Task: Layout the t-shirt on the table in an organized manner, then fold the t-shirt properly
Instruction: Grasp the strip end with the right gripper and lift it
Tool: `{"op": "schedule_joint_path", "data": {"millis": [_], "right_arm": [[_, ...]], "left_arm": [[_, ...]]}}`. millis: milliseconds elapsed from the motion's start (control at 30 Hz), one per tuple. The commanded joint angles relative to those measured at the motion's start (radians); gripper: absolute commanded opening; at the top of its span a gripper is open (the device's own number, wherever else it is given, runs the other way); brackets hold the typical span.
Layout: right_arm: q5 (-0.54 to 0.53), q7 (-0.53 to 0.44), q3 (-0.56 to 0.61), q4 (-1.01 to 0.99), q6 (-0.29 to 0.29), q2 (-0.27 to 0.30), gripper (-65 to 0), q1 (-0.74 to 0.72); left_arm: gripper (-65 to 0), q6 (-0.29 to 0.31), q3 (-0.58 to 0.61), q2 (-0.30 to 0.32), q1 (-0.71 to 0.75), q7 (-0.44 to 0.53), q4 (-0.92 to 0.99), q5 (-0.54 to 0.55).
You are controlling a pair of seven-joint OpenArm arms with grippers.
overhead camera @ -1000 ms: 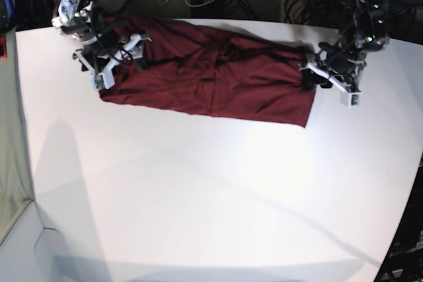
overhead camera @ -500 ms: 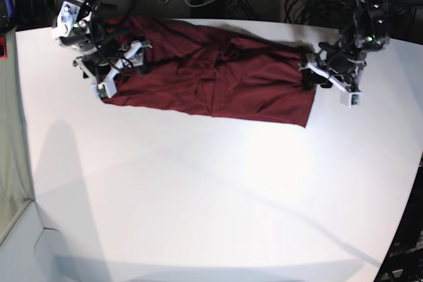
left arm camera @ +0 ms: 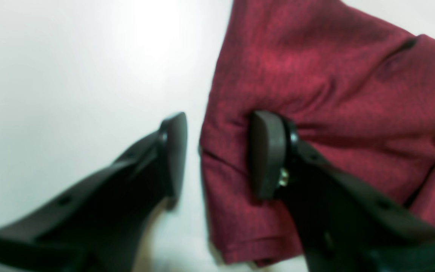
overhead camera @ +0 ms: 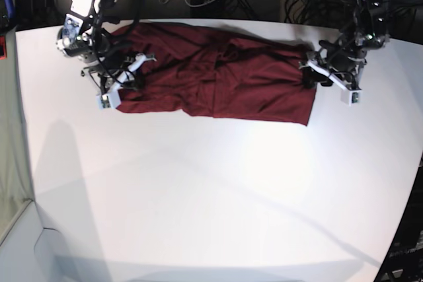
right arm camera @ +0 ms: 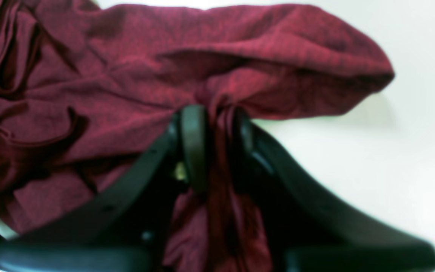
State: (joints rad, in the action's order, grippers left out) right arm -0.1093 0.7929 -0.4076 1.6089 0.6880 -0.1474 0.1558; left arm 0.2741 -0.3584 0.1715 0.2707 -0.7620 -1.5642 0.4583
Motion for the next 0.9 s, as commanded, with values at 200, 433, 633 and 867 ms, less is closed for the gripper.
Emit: {"op": "schedule_joint_path", "data": {"millis": [200, 433, 633, 867], "right_arm": [[0.036, 0.055, 0.002, 0.003, 0.01, -0.001, -65.0, 0.008], [0.035, 0.043, 0.002, 0.014, 0.01, -0.001, -65.0, -0.009], [-0.011, 0.052, 0.002, 0.124, 0.01, -0.001, -65.0, -0.028], [-0.011, 0.053, 0.105, 0.215, 0.01, 0.002, -65.0, -0.037]], "left_arm": [[-37.8, -0.011, -0.001, 0.004, 0.014, -0.058, 0.003, -0.023], [-37.8, -0.011, -0.003, 0.004, 0.016, -0.061, -0.04, -0.023], [-37.8, -0.011, -0.003, 0.003, 0.028, -0.063, -0.107, -0.023], [-37.8, -0.011, -0.003, 0.003, 0.029, -0.063, -0.144, -0.023]]}}
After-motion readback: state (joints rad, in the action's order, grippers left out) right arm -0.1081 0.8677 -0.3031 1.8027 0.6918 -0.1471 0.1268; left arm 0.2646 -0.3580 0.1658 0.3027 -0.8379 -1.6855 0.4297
